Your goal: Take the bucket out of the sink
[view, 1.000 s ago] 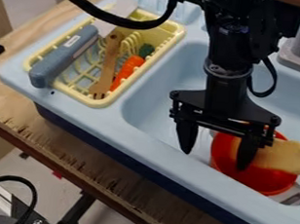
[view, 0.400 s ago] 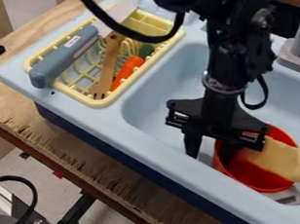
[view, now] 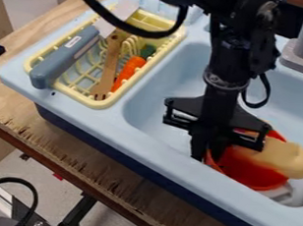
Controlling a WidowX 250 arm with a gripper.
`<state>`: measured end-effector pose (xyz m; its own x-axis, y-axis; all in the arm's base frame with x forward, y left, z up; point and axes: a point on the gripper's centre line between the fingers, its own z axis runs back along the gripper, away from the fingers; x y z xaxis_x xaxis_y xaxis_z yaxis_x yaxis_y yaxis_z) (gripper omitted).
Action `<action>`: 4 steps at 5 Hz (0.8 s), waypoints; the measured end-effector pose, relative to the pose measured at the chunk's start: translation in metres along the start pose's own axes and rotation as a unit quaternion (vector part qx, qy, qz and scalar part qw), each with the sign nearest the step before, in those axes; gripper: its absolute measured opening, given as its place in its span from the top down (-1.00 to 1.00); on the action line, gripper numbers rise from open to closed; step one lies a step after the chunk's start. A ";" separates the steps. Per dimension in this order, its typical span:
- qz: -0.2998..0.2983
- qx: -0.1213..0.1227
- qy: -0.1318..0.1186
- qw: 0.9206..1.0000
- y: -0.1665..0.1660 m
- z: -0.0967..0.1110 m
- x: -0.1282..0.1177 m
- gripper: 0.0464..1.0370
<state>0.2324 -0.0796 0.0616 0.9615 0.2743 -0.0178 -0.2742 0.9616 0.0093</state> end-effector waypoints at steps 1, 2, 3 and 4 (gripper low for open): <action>0.029 -0.003 0.000 1.000 0.006 0.011 0.005 0.98; 0.084 -0.031 -0.001 0.996 0.018 0.045 0.024 0.98; 0.142 -0.042 -0.007 0.989 0.036 0.071 0.045 0.98; 0.226 -0.066 -0.039 0.971 0.055 0.100 0.075 0.98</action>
<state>0.2915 -0.0067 0.1603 0.7396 0.6722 0.0334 -0.6637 0.7366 -0.1302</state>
